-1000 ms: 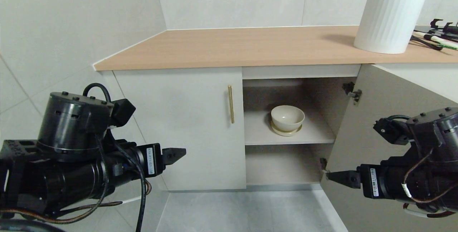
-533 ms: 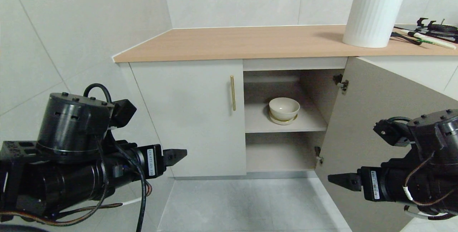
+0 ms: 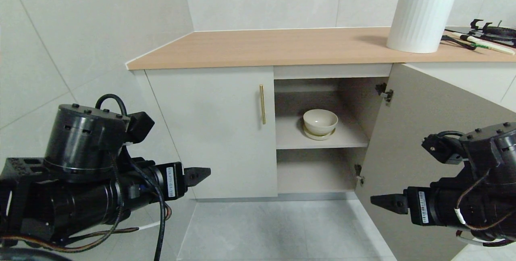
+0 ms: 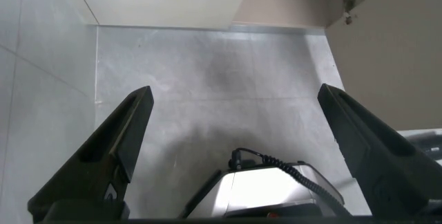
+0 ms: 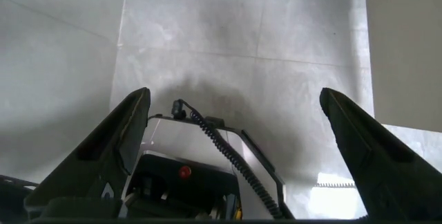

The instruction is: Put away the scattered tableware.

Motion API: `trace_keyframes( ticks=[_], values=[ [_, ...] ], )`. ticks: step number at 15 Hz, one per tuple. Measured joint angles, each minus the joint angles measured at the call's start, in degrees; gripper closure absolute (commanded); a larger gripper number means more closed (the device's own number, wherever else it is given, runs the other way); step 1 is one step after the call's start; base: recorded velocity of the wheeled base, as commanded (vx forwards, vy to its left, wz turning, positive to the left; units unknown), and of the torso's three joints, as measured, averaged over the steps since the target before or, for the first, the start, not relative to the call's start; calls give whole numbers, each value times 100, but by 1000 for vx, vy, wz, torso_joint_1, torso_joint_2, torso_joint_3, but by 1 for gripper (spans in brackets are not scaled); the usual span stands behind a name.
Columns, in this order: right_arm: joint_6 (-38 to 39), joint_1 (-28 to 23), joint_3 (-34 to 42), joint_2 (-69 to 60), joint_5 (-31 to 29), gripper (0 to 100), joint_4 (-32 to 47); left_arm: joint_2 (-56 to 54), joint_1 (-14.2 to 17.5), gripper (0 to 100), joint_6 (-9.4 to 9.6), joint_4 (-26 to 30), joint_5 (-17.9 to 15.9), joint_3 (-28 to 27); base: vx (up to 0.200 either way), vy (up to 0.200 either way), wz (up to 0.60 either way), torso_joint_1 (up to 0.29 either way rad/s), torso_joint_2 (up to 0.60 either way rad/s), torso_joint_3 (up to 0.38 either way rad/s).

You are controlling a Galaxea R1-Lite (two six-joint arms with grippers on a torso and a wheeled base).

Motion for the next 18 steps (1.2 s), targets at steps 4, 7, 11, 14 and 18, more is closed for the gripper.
trace_keyframes(
  ticks=[4, 7, 11, 14, 18],
  values=[
    [-384, -6, 0, -173, -6, 0, 555, -4, -5, 0, 2, 0, 11, 0, 0, -200, 0, -2, -1, 4],
    [-936, -15, -43, -399, -11, 0, 1449, -4, -11, 0, 2, -5, 9, 0, 0, -200, 0, 4, 7, 1],
    [-1130, -11, -112, -586, -9, 0, 1931, -6, -5, 0, 2, 0, 11, 0, 0, -200, 0, 2, 0, 4],
    [-1336, -11, -243, -702, -6, 0, 2627, -4, -11, 0, 5, 4, 11, 2, 0, -67, 0, 2, -1, -1],
    [-1545, -9, -302, -829, 0, 0, 2815, 5, -13, 0, 2, 9, 11, 9, 0, 0, 0, 0, 0, 0]
  ],
)
